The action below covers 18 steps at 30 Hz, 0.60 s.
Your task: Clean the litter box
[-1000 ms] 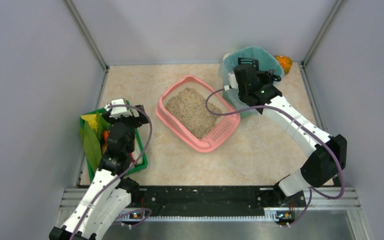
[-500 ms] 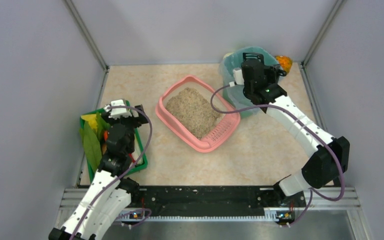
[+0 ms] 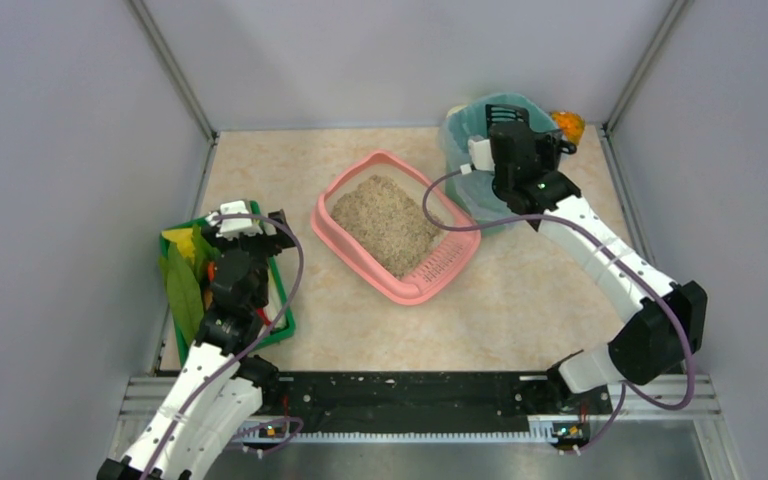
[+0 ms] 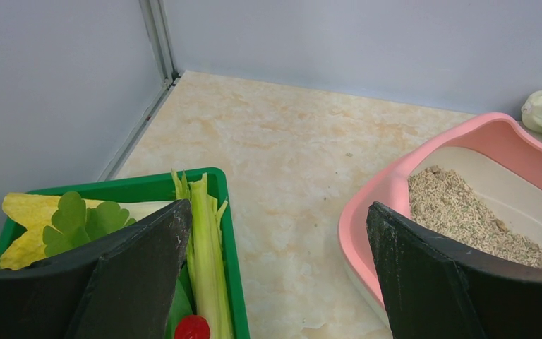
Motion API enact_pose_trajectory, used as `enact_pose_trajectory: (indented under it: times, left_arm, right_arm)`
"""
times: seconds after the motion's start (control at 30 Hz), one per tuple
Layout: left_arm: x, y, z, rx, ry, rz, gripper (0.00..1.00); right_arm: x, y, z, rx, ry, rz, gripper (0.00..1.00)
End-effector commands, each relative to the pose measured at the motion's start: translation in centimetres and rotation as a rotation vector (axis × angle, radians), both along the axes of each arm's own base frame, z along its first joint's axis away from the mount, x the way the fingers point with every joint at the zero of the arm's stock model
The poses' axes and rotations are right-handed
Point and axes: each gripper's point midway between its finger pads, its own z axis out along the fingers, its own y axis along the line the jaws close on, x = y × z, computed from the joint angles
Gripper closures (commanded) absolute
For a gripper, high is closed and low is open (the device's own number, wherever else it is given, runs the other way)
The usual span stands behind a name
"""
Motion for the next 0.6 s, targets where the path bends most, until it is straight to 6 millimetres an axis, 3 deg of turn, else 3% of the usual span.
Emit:
enact_pose_trajectory:
  times: [0.0,0.03,0.1,0.13,0.2,0.3,0.4,0.57]
  left_arm:
    - [0.0,0.0,1.4,-0.010,-0.058,0.005,0.01]
    - [0.0,0.0,1.4,-0.008,-0.058,0.005,0.01]
    - [0.0,0.0,1.4,-0.006,-0.058,0.007,0.01]
    - [0.0,0.1,1.3,-0.005,-0.054,0.011,0.01]
    - [0.0,0.2,1.4,-0.003,-0.056,0.016,0.01]
    - [0.0,0.0,1.4,-0.005,-0.056,0.006,0.01]
    - [0.0,0.2,1.4,-0.005,-0.056,0.016,0.01]
    - [0.0,0.1,1.3,-0.010,-0.050,0.011,0.01]
  right_arm:
    - [-1.0,0.2,2.0,0.108,-0.044,0.035,1.00]
    - [-1.3,0.4,1.7,0.105,-0.027,0.046,1.00]
    - [-1.4,-1.4,4.3,0.062,-0.181,-0.019,1.00]
    - [-1.4,-1.5,4.7,0.074,-0.192,-0.011,1.00]
    - [-1.5,-0.4,2.2,0.114,-0.057,0.033,1.00]
    - [-1.6,-2.6,4.8,0.104,-0.238,-0.075,1.00]
    - [-1.6,-1.5,2.8,0.240,-0.134,-0.027,1.00]
    - [-2.3,-2.1,3.3,0.370,-0.218,-0.091,1.00]
